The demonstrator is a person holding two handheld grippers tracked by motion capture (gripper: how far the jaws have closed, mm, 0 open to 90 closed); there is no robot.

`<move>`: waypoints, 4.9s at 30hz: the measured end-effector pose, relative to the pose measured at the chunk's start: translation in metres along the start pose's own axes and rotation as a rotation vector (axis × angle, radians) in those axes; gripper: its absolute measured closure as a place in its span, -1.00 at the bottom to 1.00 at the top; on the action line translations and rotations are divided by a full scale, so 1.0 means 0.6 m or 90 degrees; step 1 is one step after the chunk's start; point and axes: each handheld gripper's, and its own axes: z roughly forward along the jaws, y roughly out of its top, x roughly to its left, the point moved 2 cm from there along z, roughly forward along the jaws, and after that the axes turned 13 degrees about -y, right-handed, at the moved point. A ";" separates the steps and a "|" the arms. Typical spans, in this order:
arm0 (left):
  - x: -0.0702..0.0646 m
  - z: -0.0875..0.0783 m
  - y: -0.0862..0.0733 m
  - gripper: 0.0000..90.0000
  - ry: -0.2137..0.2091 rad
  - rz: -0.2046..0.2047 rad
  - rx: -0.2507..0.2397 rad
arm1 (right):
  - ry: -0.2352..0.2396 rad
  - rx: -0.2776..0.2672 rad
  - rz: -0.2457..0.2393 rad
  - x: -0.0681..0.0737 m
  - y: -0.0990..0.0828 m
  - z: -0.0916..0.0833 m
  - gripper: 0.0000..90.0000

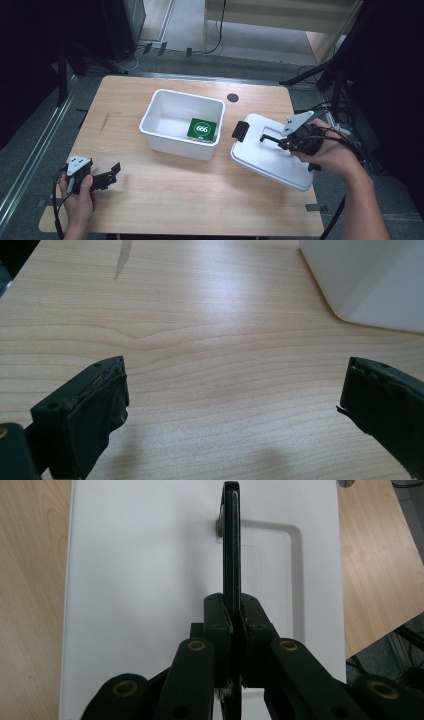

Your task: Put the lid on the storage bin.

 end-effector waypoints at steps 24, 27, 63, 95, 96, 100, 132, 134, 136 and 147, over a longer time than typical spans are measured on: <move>0.001 0.000 0.000 -1.00 -0.004 -0.005 -0.003 | -0.014 -0.025 -0.024 -0.036 0.077 -0.051 0.90; 0.001 0.000 0.000 -1.00 -0.004 -0.005 -0.003 | -0.013 -0.028 -0.030 -0.037 0.087 -0.051 0.90; 0.000 0.001 0.001 -1.00 0.002 0.003 -0.002 | 0.022 -0.063 -0.086 -0.017 0.249 -0.005 0.90; 0.000 0.001 0.001 -1.00 0.002 0.005 -0.002 | 0.040 -0.085 -0.106 0.017 0.375 0.045 0.90; 0.000 0.001 0.001 -1.00 0.002 0.004 -0.003 | 0.042 -0.087 -0.104 0.017 0.381 0.049 0.90; 0.000 0.001 0.001 -1.00 0.002 0.003 -0.003 | 0.044 -0.090 -0.104 0.018 0.391 0.056 0.90; 0.002 0.001 0.002 -1.00 -0.002 0.001 -0.004 | 0.074 -0.087 -0.094 0.046 0.453 0.124 0.90; 0.002 0.001 0.002 -1.00 -0.003 0.001 -0.004 | 0.076 -0.089 -0.092 0.047 0.455 0.124 0.90; 0.001 0.001 0.002 -1.00 -0.003 0.001 -0.004 | 0.076 -0.088 -0.094 0.048 0.456 0.124 0.90; 0.002 0.001 0.002 -1.00 -0.004 0.000 -0.004 | 0.072 -0.078 -0.107 0.059 0.453 0.139 0.90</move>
